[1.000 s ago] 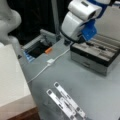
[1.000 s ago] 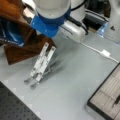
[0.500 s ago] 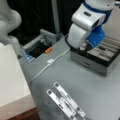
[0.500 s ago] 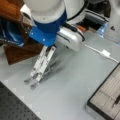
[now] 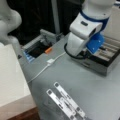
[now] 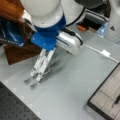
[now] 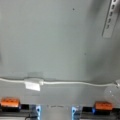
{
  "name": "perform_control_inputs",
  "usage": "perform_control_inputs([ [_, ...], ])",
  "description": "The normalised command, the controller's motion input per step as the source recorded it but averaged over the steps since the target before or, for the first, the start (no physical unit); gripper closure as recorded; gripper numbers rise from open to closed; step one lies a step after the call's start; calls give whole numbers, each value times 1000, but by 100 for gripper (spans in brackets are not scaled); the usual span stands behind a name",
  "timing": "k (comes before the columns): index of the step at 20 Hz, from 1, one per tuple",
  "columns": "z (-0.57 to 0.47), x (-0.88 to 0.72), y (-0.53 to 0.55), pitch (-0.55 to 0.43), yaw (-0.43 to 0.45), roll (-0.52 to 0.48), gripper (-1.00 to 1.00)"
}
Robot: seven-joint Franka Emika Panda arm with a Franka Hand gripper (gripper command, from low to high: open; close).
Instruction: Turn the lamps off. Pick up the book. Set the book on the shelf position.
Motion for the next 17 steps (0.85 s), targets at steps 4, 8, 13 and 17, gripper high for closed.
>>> perform_control_inputs([
  [4,-446,-782,104,-538,-12,118,-100],
  [8,-276,-653,96,-484,-32,109,-100],
  [13,-156,-411,42,-367,-38,91,-100],
  [17,-122,-223,-2,-274,-3,82,-100],
])
